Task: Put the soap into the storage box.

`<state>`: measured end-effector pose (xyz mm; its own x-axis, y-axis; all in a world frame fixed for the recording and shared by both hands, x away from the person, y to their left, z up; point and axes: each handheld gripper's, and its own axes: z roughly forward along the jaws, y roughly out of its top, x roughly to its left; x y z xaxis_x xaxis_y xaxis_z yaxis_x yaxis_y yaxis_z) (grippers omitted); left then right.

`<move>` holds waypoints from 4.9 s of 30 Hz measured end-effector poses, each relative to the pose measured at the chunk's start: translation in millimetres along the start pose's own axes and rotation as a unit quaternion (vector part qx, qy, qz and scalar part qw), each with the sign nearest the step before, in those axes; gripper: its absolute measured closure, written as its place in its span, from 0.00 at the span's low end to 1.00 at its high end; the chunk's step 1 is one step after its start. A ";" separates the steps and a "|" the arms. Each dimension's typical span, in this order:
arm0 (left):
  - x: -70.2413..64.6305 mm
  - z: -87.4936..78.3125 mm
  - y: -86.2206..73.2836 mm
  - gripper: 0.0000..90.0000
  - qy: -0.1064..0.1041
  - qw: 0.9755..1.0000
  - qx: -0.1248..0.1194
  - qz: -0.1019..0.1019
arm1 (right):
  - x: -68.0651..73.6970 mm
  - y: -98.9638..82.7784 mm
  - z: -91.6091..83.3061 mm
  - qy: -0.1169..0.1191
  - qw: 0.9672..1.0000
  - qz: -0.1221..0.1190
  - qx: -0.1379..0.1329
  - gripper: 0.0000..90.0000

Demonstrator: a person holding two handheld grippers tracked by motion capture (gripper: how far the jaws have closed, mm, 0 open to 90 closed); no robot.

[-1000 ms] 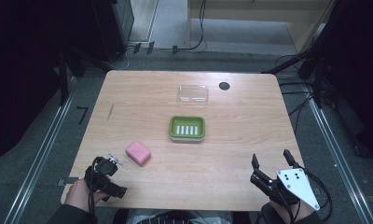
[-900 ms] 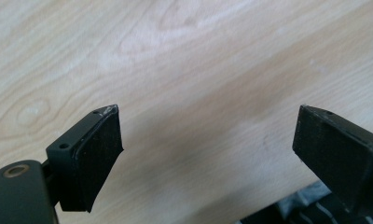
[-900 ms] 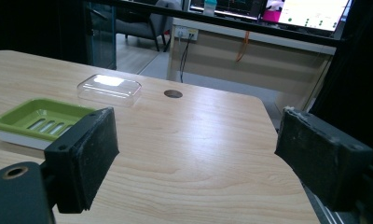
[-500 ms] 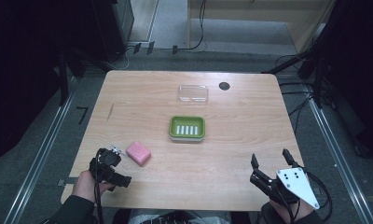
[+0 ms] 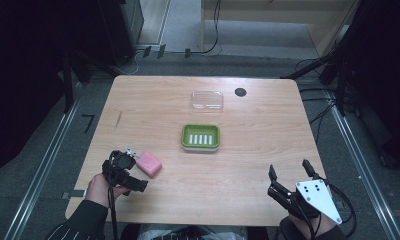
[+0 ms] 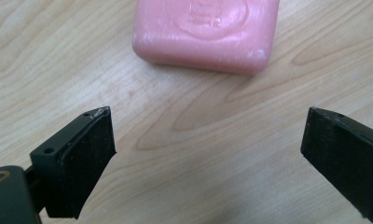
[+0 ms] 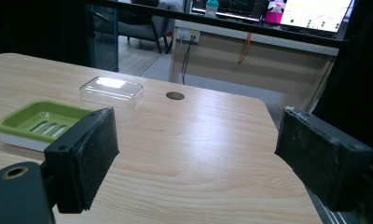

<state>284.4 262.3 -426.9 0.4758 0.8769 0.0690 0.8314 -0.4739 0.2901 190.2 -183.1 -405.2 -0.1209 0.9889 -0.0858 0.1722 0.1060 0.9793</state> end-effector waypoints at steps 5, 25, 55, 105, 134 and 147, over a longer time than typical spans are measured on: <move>0.4 2.9 8.0 0.02 -0.004 1.000 0.005 0.007 | -0.5 -0.2 -0.6 -0.001 1.000 0.001 0.000 0.14; -2.0 17.4 44.8 0.02 -0.023 0.999 0.027 0.025 | -1.9 -0.6 -1.3 -0.003 1.000 0.002 0.000 0.14; 2.4 46.9 66.9 0.13 -0.012 0.997 0.074 0.023 | -1.9 -0.8 -1.9 -0.002 1.000 0.002 0.001 0.14; -3.3 43.3 67.7 0.15 -0.015 0.999 0.041 0.017 | -1.7 -0.9 -2.6 -0.004 1.000 0.003 0.002 0.14; -14.6 33.8 85.3 0.15 -0.036 0.998 0.038 0.046 | -2.8 -1.2 -3.1 -0.006 1.000 0.002 0.000 0.14; -16.6 31.4 94.2 0.15 -0.040 0.997 0.032 0.057 | -2.6 -1.0 -3.0 -0.006 1.000 0.002 0.002 0.14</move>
<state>363.8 200.6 -430.6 0.5876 0.8089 0.0214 0.7858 -0.5768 0.2233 187.3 -186.2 -405.5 -0.1085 0.9906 -0.0832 0.1762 0.1016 0.9791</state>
